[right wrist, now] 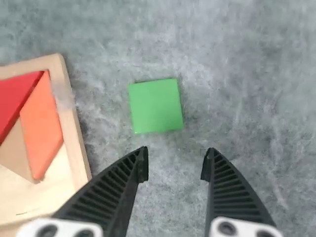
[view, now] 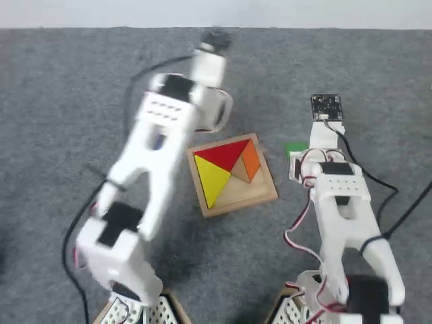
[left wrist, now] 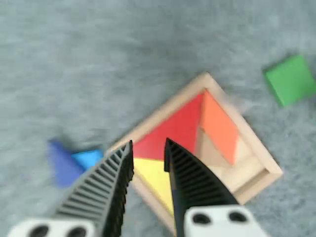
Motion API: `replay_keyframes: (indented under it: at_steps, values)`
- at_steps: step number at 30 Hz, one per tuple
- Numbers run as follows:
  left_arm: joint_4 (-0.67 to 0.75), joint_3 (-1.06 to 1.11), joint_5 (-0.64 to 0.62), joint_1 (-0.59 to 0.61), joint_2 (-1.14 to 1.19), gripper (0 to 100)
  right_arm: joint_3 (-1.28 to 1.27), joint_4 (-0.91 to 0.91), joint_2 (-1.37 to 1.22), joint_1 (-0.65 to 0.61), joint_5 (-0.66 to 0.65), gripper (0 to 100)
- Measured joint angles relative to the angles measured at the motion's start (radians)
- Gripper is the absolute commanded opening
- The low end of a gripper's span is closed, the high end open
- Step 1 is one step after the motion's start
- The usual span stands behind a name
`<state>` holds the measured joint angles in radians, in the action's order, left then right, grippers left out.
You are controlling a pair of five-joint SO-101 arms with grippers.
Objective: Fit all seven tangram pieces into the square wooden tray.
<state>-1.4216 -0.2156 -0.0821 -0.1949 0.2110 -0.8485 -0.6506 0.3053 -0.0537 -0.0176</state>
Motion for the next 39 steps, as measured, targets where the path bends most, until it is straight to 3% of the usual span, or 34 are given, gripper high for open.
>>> replay_keyframes:
  at_steps: [3, 9, 16, 22, 28, 36, 39]
  values:
    - [0.028, 0.149, 0.021, 0.080, -0.129, 11, 0.048, -0.026, -0.057, -0.009, 0.000, 19.4]
    - [0.241, 0.560, 0.006, 0.239, -0.302, 11, 0.077, -0.034, -0.071, -0.005, -0.043, 19.8]
    - [0.420, 0.830, -0.037, 0.270, -0.327, 15, 0.195, -0.129, -0.141, -0.008, -0.114, 27.3]
    - [0.526, 0.908, -0.068, 0.269, -0.330, 15, 0.376, -0.150, -0.330, -0.026, -0.126, 29.3]
    - [0.540, 0.910, -0.072, 0.269, -0.342, 15, 0.528, -0.206, -0.568, -0.103, -0.199, 29.3]
    - [0.540, 0.910, -0.072, 0.269, -0.344, 15, 0.678, -0.278, -0.701, -0.095, -0.203, 29.2]
    - [0.540, 0.910, -0.072, 0.269, -0.344, 15, 0.697, -0.278, -0.715, -0.091, -0.203, 23.6]
